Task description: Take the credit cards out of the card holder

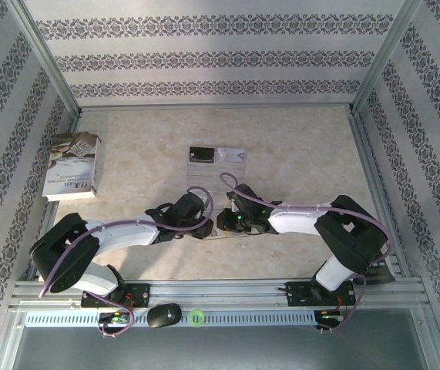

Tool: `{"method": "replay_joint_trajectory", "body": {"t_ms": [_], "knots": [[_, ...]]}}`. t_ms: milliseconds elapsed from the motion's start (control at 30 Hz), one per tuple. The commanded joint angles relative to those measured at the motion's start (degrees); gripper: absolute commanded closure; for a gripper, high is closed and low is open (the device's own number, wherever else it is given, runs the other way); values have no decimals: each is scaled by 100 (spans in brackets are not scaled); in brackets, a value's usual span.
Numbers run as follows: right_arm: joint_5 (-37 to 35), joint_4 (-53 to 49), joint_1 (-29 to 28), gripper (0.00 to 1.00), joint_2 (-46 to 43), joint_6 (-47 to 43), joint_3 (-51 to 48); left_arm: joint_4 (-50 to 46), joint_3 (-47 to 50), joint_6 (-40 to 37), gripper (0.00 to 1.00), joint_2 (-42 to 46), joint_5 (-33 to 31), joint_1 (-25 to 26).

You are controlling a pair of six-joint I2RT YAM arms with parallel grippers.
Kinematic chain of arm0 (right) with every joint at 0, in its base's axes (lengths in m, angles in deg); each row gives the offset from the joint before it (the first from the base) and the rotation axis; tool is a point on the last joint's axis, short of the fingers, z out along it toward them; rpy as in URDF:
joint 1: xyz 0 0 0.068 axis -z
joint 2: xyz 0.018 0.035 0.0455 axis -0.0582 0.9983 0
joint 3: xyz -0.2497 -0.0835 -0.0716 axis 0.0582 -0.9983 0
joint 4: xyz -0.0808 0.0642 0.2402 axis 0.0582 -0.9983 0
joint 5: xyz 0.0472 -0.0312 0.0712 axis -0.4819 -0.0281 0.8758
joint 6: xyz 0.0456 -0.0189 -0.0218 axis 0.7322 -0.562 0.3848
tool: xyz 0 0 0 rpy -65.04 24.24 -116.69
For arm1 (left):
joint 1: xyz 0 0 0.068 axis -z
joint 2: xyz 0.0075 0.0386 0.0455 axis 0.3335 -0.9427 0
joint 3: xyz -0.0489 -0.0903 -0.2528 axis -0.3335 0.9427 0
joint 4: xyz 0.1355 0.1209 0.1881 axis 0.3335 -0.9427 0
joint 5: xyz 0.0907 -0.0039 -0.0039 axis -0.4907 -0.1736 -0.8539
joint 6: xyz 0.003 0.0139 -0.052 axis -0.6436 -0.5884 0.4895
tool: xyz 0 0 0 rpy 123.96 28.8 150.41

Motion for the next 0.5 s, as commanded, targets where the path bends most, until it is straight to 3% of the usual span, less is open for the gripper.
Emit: {"method": "replay_joint_trajectory", "body": {"t_ms": [0,133,333,467], "knots": [[-489,-55,-23,79,-404,-59,-283,-210,-163,-189,60,-181,-636,224],[-877,-119,15,79,-990,-138,-533,-250,-338,-230,59,-372,-796,397],[-857,-213,97,79,-1219,-235,-644,-387,-545,-247,58,-776,-1018,525],[-775,-182,59,79,-1216,-312,-658,-400,-511,-257,66,-954,-1104,529]]}}
